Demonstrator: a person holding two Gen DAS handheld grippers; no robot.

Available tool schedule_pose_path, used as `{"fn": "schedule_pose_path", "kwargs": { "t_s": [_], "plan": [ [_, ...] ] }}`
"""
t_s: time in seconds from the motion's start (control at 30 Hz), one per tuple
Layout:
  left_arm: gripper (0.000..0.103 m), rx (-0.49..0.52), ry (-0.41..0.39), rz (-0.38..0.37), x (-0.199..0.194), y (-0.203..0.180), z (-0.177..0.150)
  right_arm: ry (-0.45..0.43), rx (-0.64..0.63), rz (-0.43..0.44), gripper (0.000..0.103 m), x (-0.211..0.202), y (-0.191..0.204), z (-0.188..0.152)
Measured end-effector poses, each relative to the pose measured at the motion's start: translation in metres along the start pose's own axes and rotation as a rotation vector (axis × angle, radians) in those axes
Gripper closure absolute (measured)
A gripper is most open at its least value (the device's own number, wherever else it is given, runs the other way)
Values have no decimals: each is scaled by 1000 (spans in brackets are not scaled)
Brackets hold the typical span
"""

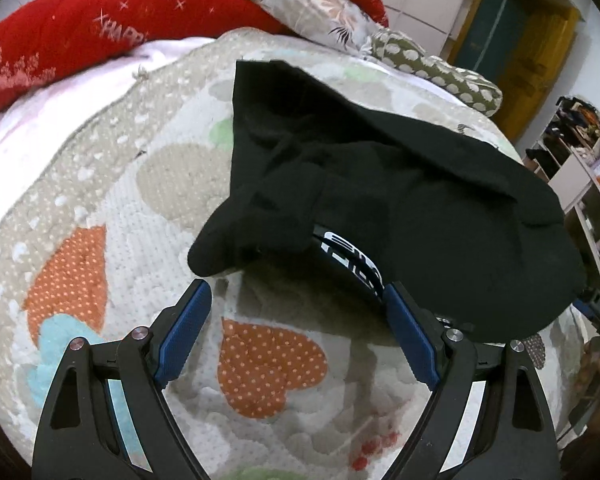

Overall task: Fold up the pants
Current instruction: 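Approach the black pants' logo waistband with the left gripper open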

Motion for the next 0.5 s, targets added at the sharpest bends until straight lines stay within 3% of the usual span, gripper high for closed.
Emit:
{"fn": "schedule_pose_path", "kwargs": {
  "t_s": [0.23,0.5],
  "plan": [
    [15,25,-31,20,-3,-6,7,-22,-30,-29,0,-6,13,3],
    [15,17,-31,-10,-7,-4,8,-34,-41,-50,0,-14,17,0]
  ]
}}
Point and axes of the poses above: each gripper's, at about its wrist camera, not at the fingertips, and x roughly the way its jaws point, y to its left, z to its top, the point moved 2 cm from there along x, roughly the way its jaws point, and after that the axes turned 12 degrees about y, right-handed, at the moved point
